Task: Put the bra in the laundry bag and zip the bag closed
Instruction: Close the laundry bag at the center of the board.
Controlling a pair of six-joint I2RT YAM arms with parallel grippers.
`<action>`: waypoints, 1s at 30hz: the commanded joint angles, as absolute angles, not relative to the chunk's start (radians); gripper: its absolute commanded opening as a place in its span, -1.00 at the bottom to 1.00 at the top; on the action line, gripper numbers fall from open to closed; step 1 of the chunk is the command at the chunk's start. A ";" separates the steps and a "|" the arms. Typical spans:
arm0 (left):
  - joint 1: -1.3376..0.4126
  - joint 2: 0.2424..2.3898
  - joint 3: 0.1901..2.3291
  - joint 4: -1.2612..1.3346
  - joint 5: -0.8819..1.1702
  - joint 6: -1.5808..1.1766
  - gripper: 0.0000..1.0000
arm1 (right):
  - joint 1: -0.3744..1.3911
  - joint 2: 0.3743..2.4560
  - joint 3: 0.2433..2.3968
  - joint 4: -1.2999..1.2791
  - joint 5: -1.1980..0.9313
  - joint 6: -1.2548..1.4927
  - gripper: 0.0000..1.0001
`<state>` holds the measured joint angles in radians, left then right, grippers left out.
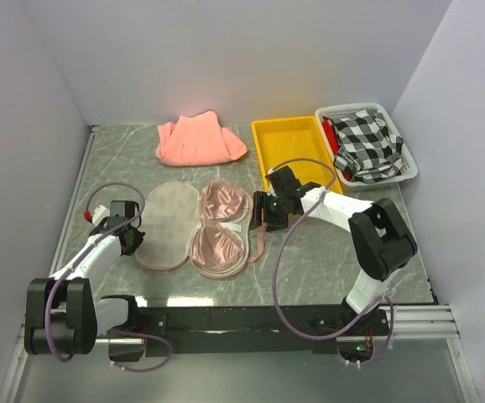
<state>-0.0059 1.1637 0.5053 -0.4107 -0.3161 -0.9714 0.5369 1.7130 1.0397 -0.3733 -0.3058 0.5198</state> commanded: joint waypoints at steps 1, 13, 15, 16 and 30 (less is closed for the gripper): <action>-0.003 1.154 0.506 -0.425 -0.337 -0.996 -0.94 | 0.537 1.746 1.074 -0.336 -0.321 0.522 0.38; -0.003 1.020 0.544 -0.479 -0.325 -0.973 -0.98 | 0.537 1.784 1.104 -0.321 -0.305 0.538 0.37; -0.003 0.974 0.555 -0.483 -0.313 -0.954 -0.98 | 0.537 1.796 1.118 -0.322 -0.293 0.541 0.36; -0.003 0.960 0.563 -0.483 -0.301 -0.940 -0.98 | 0.538 1.801 1.124 -0.330 -0.288 0.541 0.37; -0.026 0.845 0.594 -0.413 -0.042 -0.825 -0.98 | 0.537 1.833 1.154 -0.313 -0.321 0.554 0.36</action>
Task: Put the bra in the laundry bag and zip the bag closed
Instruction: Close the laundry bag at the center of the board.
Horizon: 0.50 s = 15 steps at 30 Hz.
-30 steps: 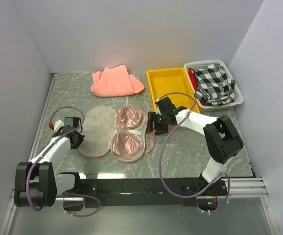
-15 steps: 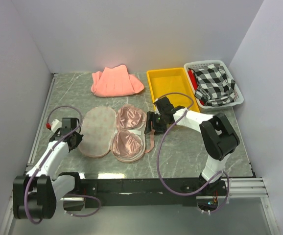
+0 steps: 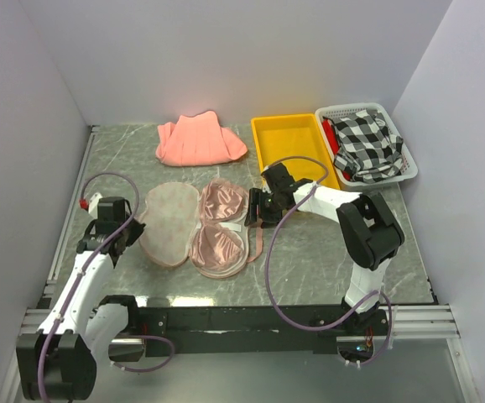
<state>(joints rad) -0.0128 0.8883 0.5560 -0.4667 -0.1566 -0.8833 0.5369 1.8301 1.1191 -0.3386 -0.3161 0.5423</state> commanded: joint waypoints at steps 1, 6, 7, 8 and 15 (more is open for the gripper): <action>-0.035 0.841 0.597 -0.414 -0.031 -0.821 -0.98 | 0.537 1.830 1.151 -0.313 -0.321 0.555 0.36; -0.072 0.808 0.615 -0.384 0.093 -0.764 -0.98 | 0.538 1.830 1.146 -0.311 -0.318 0.560 0.36; -0.089 0.808 0.621 -0.380 0.113 -0.756 -0.98 | 0.537 1.830 1.147 -0.311 -0.316 0.560 0.36; -0.098 0.811 0.630 -0.380 0.126 -0.753 -0.98 | 0.535 1.827 1.143 -0.310 -0.314 0.561 0.36; -0.233 0.822 0.709 -0.351 0.147 -0.744 -0.98 | 0.537 1.825 1.143 -0.311 -0.313 0.566 0.36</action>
